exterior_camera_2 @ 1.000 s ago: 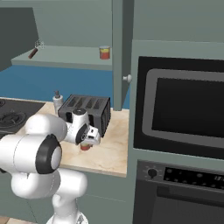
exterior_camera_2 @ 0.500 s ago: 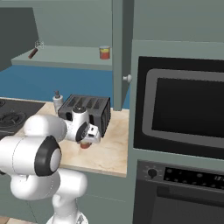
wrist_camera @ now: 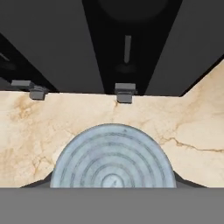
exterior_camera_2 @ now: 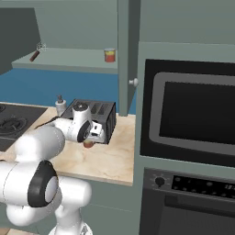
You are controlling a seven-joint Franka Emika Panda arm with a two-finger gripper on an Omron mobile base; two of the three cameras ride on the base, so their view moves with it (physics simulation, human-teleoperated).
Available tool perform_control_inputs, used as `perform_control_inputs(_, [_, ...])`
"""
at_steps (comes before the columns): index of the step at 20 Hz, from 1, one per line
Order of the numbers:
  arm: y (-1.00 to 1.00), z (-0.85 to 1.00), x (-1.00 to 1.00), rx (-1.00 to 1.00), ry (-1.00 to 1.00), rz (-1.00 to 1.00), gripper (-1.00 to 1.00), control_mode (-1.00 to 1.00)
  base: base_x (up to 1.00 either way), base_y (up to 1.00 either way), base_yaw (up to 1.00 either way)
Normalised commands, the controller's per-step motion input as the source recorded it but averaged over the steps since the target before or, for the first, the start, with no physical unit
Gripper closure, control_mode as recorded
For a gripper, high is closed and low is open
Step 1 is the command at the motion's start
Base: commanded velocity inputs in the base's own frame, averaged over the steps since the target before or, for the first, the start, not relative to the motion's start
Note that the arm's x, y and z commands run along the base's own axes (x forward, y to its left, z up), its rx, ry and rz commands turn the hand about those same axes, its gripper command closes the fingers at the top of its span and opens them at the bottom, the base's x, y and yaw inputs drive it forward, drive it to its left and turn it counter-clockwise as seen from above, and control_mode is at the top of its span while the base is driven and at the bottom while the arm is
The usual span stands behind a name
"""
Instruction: Pick the cans from the counter and place them in their designated side in the cabinet.
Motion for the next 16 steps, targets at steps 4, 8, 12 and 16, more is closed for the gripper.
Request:
perform_control_inputs(4, [-0.02,0.33,-0.21,0.00,-0.14,0.00,1.00,-1.00,0.00,0.00,0.00])
perform_control_inputs(8, [-0.05,0.34,-0.30,0.00,-0.14,0.00,1.00,-1.00,0.00,0.00,0.00])
perform_control_inputs(12, [-0.09,0.38,-0.26,0.00,-0.16,0.02,1.00,-1.00,0.00,0.00,0.00])
perform_control_inputs(16, [-0.06,0.35,-0.20,0.00,-0.21,0.02,1.00,-1.00,0.00,0.00,0.00])
